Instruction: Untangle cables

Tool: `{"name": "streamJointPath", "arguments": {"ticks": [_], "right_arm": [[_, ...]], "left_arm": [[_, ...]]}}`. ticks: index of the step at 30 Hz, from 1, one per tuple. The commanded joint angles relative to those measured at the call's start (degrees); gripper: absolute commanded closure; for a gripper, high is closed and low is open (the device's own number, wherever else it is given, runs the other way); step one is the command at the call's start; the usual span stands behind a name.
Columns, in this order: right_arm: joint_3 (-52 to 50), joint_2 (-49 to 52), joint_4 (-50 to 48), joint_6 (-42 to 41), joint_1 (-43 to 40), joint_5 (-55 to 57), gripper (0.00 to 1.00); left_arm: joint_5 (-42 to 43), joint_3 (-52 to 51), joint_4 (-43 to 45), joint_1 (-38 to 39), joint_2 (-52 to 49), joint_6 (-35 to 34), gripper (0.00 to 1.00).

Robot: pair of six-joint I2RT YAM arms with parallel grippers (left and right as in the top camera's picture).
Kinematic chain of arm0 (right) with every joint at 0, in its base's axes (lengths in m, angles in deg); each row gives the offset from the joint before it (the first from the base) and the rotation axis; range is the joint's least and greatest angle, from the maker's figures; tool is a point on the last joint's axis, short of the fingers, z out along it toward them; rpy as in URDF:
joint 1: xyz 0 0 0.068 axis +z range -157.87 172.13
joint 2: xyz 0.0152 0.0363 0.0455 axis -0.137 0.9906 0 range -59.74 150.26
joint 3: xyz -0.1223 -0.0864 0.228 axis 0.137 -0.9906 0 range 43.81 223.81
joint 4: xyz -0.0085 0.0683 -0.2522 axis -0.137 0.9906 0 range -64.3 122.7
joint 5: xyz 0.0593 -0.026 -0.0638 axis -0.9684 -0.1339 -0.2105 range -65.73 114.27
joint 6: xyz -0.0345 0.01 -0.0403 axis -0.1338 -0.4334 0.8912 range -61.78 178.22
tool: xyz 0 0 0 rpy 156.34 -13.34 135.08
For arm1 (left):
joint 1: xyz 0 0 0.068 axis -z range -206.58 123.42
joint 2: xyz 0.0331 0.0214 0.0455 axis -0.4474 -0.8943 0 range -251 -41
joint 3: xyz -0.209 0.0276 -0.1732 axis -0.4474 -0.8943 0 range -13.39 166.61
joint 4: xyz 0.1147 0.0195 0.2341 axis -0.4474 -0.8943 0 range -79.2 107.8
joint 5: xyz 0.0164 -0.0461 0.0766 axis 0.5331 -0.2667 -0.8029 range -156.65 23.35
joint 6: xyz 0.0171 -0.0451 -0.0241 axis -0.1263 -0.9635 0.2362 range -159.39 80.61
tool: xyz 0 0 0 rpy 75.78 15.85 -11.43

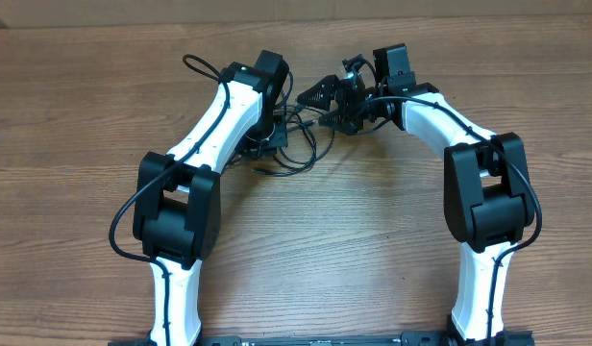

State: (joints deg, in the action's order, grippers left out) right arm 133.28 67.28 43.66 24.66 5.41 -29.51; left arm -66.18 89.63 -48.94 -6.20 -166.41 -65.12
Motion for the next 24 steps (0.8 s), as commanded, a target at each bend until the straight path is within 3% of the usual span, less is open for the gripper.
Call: {"name": "streamJointPath", "arguments": {"ticks": [1,3,6,14,17,19,21,24], "right_arm": [[0.5,0.3,-0.3,1.0,0.5,-1.1,0.03],[0.5,0.3,-0.2,1.0,0.5,-0.6,0.02],[0.5,0.3,-0.1,1.0,0.5,-0.3,0.0],[0.5,0.3,0.4,1.0,0.5,0.4,0.0],[0.5,0.3,0.4,1.0,0.5,0.6,0.0],[0.5,0.3,0.7,1.0,0.5,1.2,0.0],[0.5,0.3,0.8,1.0,0.5,1.2,0.0],[0.5,0.3,1.0,1.0,0.5,1.2,0.0]], "left_arm": [[3.2,0.0,0.6,-0.2,0.3,-0.6,0.83],[4.9,0.2,1.0,-0.2,0.7,1.4,0.7],[5.8,1.4,0.9,-0.2,1.4,3.3,0.63],[6.6,6.3,0.8,-0.6,4.3,3.9,0.64],[4.8,7.4,0.8,-1.6,5.5,3.8,0.55],[-0.7,7.4,0.4,-2.3,5.6,1.7,0.56],[-5.2,7.3,-0.5,-3.2,5.2,-1.3,0.49],[-5.7,7.3,-1.6,-4.7,4.9,-2.1,0.42]]}}
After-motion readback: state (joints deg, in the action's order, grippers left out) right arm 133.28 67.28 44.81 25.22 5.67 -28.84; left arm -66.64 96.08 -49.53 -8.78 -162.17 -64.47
